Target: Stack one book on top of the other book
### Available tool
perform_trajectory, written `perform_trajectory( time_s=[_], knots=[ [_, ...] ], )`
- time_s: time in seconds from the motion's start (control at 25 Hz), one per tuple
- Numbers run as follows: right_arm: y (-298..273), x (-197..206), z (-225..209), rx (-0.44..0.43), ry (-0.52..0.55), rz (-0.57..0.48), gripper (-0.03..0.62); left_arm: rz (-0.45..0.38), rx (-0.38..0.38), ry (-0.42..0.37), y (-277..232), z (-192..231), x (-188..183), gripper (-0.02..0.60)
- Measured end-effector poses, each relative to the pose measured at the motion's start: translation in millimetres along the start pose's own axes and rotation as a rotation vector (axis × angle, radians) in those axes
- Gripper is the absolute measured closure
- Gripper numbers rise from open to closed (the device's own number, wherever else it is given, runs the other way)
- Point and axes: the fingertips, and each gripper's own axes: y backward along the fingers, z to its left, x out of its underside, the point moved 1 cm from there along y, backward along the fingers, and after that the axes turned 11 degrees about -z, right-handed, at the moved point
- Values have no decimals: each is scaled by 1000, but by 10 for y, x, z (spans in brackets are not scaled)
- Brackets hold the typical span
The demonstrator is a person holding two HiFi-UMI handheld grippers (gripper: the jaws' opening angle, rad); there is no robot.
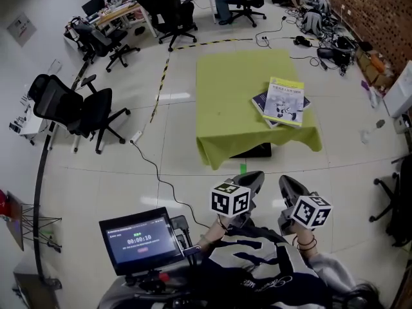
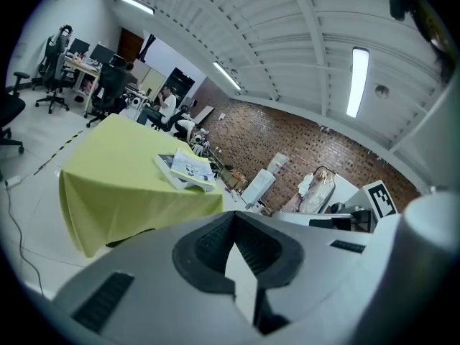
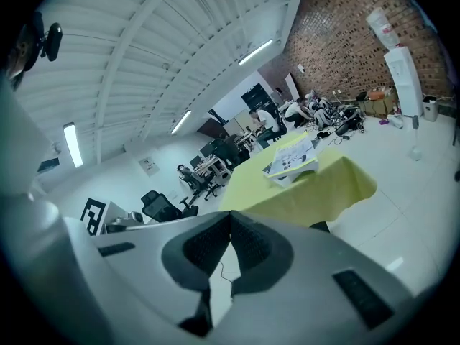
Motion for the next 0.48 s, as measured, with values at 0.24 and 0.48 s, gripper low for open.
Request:
perform_trajectory(
  time_s=[0.24,0.48],
  knots=[
    [176,-46,-114,-3,-24,-20,599,2,-21,8,41,-138,94,577],
    [224,-10,-184,-26,-37,-9,599,14,-38,0,49,-229,202,577]
  ],
)
